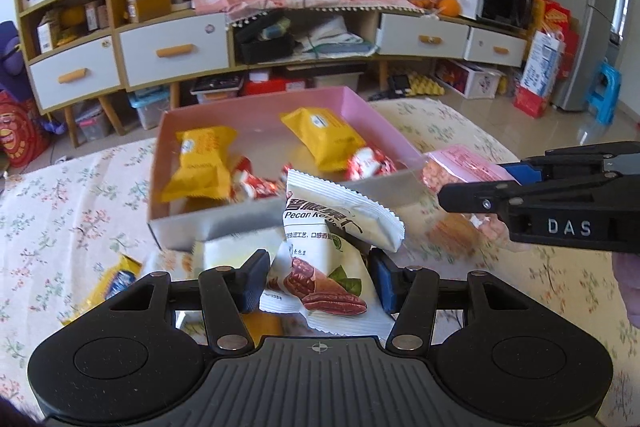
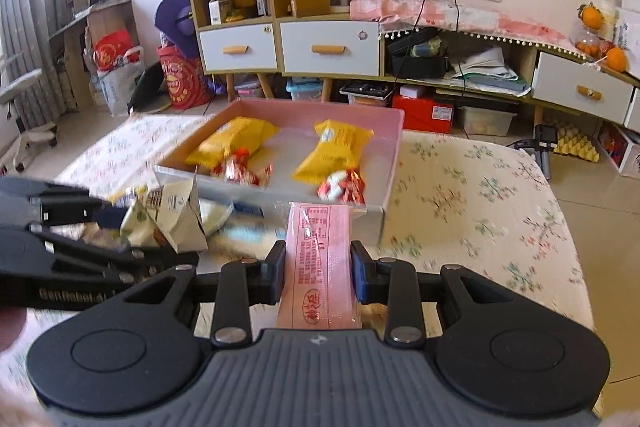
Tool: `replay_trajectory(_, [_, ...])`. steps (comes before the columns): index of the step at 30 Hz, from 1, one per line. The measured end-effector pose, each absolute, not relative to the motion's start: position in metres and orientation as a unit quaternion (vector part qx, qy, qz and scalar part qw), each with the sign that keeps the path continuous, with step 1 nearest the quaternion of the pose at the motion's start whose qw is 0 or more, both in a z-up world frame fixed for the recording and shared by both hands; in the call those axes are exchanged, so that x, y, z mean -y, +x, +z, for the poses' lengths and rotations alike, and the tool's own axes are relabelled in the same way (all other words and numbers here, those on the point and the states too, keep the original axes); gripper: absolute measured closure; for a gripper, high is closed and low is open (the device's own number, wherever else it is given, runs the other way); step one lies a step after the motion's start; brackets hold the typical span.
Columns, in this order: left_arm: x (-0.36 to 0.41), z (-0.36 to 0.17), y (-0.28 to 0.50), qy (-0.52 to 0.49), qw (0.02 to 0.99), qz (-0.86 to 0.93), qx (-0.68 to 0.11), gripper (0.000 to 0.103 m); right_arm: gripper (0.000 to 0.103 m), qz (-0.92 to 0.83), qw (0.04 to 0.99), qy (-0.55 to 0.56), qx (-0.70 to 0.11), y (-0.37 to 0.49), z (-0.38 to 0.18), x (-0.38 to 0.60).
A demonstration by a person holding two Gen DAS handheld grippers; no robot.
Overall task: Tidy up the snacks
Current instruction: 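Carry both packets into the pink box and open both tools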
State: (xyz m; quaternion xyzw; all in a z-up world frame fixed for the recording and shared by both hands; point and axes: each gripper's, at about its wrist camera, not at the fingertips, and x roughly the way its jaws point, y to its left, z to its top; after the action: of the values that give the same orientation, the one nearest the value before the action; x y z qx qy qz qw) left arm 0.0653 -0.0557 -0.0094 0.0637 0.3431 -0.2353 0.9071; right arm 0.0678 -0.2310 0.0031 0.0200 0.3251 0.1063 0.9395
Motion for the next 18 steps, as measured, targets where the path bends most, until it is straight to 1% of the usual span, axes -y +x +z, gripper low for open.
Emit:
replay_trajectory(6, [0.054, 0.001, 0.090, 0.062, 0.913, -0.209, -0.344, 0.051, 0.073, 0.109, 0.940, 0.052, -0.319, 0.098, 0.012, 0.222])
replay_trajectory(10, [0.051, 0.006, 0.115, 0.050, 0.915, -0.197, -0.348, 0.051, 0.073, 0.098, 0.936, 0.100, -0.323, 0.117, 0.010, 0.220])
replay_trajectory(18, [0.061, -0.002, 0.164, 0.043, 0.911, -0.195, -0.361, 0.051, 0.073, 0.071, 0.926, 0.163, -0.334, 0.143, -0.003, 0.222])
